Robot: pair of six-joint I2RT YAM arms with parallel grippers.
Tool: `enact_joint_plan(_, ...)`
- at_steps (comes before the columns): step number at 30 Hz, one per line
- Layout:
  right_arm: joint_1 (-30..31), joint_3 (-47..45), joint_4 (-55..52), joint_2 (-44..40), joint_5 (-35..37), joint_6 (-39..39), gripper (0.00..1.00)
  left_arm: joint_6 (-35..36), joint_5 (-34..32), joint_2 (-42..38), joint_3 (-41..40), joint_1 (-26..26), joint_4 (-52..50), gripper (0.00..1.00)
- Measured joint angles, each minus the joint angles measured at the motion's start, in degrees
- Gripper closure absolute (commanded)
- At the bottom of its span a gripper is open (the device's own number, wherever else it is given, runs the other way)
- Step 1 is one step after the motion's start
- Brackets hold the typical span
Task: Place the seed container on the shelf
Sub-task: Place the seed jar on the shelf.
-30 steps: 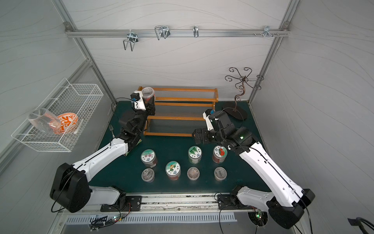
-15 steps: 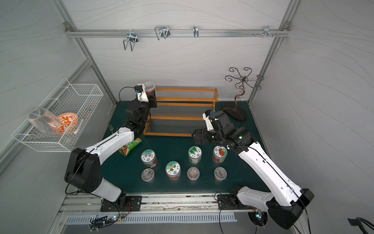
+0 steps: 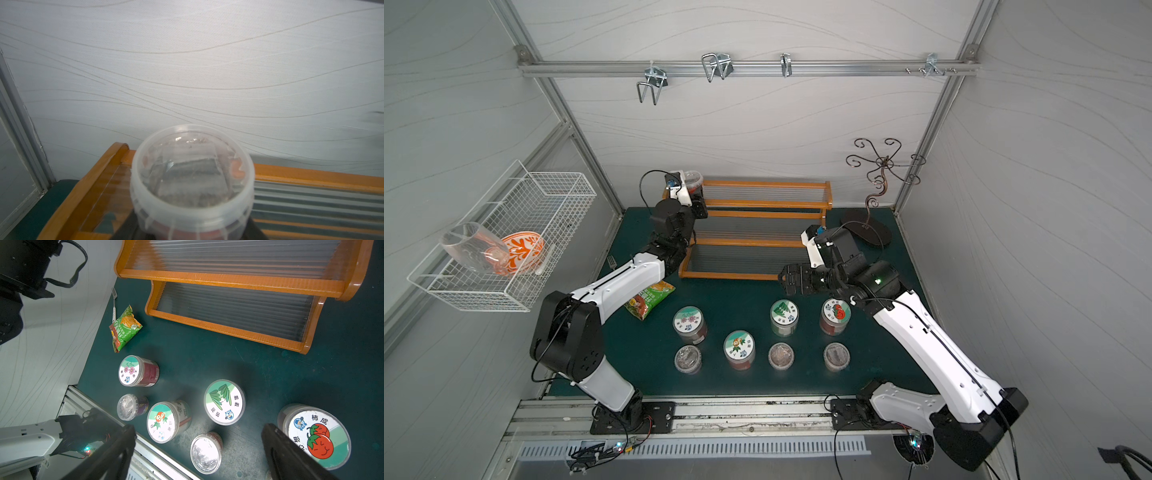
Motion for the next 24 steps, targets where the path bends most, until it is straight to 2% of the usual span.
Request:
enact_joint_plan(7,-0.2,-0.2,0.1,0.0,-0.5,0.0,0.01,-0.1,-0.7,0.7,1.1,0.4,-1.0,0.51)
enact_joint_plan(11,-0.3,-0.7,0.2,-0.1,-0.8,0.0,0.01,0.1,-0.9,0.7,1.4,0.7,-1.4,0.37)
enact_joint_plan(16,-0.4,-1.2,0.4,-0.1,-1.0,0.1,0.01,0.2,-0.5,0.4,1.4,0.7,-2.0,0.28)
enact_joint_plan(24,-0.6,-1.4,0.5,-0.7,-1.2,0.5,0.01,1.5,0.7,-7.6,-2.4,0.7,-4.0,0.23)
